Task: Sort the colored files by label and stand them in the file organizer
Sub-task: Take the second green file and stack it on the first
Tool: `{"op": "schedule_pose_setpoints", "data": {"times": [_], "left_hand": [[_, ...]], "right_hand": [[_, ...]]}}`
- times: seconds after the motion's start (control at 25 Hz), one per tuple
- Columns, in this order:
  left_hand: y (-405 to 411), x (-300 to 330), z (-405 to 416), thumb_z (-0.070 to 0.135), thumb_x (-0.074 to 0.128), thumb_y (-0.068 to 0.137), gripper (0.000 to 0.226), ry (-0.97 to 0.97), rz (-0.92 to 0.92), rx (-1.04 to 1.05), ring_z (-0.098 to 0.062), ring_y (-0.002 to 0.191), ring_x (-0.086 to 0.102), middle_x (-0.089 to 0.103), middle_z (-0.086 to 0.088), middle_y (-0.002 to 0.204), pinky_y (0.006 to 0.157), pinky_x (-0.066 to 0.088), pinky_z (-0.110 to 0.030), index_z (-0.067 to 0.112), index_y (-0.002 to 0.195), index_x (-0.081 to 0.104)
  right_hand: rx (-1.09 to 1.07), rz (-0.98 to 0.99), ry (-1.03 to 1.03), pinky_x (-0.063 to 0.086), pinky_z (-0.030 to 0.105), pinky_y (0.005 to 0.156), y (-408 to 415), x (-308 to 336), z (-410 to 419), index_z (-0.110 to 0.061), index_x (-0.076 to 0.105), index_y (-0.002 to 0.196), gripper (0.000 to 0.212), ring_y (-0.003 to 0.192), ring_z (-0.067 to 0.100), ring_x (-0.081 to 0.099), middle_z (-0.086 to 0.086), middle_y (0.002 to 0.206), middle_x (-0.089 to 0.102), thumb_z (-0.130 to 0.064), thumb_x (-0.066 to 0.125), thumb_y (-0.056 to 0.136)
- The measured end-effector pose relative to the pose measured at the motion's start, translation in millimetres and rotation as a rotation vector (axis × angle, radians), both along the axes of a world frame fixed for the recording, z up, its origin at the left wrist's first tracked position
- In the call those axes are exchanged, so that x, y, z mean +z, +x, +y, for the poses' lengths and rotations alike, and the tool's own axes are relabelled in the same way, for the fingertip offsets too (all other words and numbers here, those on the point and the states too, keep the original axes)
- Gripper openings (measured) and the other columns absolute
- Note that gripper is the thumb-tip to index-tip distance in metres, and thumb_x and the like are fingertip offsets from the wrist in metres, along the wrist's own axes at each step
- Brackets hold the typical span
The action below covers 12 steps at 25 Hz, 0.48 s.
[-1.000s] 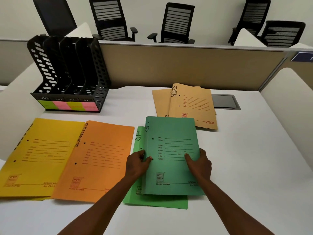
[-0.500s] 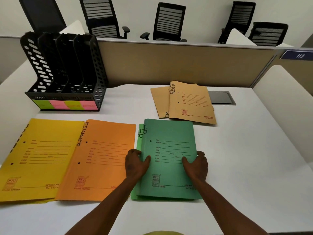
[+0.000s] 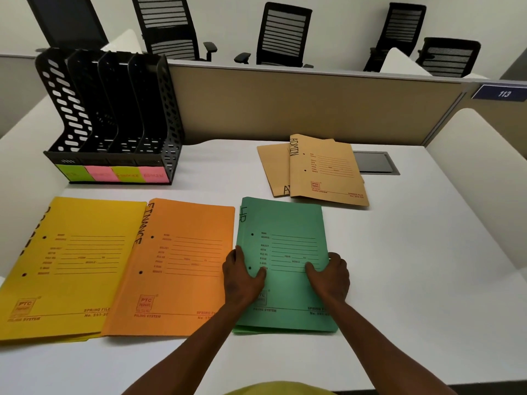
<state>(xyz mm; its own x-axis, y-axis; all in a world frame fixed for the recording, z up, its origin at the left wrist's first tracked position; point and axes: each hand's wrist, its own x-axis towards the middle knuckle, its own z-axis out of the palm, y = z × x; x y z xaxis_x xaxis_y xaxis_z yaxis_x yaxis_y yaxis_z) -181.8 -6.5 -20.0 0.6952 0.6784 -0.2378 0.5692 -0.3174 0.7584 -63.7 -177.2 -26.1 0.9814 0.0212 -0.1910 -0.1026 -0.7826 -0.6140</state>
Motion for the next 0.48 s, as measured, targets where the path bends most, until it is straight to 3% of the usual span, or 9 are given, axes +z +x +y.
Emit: {"op": "schedule_pose_setpoints", "data": {"times": [0.16,0.24,0.32,0.48], "left_hand": [[-0.1,0.9,2.5,0.037,0.070,0.087,0.088,-0.028,-0.047,0.035,-0.026,0.145,0.026,0.029,-0.009,0.157,0.117,0.030,-0.039,0.011,0.155,0.021],[-2.8,-0.2,-1.1,0.036,0.068,0.089,0.089,-0.027,-0.061,0.012,-0.025,0.147,0.022,0.023,-0.009,0.160,0.118,0.022,-0.032,0.009,0.156,0.017],[-4.7,-2.2,-6.3,0.035,0.067,0.090,0.091,-0.012,-0.062,-0.018,-0.024,0.151,0.015,0.014,-0.009,0.164,0.115,0.014,-0.025,0.008,0.157,0.010],[-7.5,-7.9,-9.7,0.037,0.063,0.092,0.091,0.027,-0.050,-0.052,-0.023,0.153,0.003,0.001,-0.009,0.166,0.115,0.008,-0.023,0.010,0.157,0.006]], "right_hand": [[-0.022,0.034,0.041,0.049,0.037,0.091,9.8,4.6,-0.9,-0.021,0.051,0.122,0.059,0.105,0.027,0.062,0.004,0.116,0.064,-0.051,0.070,0.075],[-0.022,0.042,0.052,0.050,0.037,0.090,13.7,5.9,-0.1,-0.024,0.051,0.119,0.057,0.102,0.025,0.064,0.002,0.112,0.067,-0.053,0.070,0.075],[-0.008,0.039,0.033,0.050,0.037,0.089,14.5,5.6,-0.3,-0.023,0.051,0.121,0.056,0.102,0.025,0.064,0.002,0.113,0.067,-0.052,0.070,0.076],[0.036,0.002,-0.022,0.047,0.036,0.090,12.9,5.2,-1.8,-0.016,0.053,0.128,0.058,0.107,0.026,0.061,0.005,0.120,0.062,-0.047,0.069,0.081]]}}
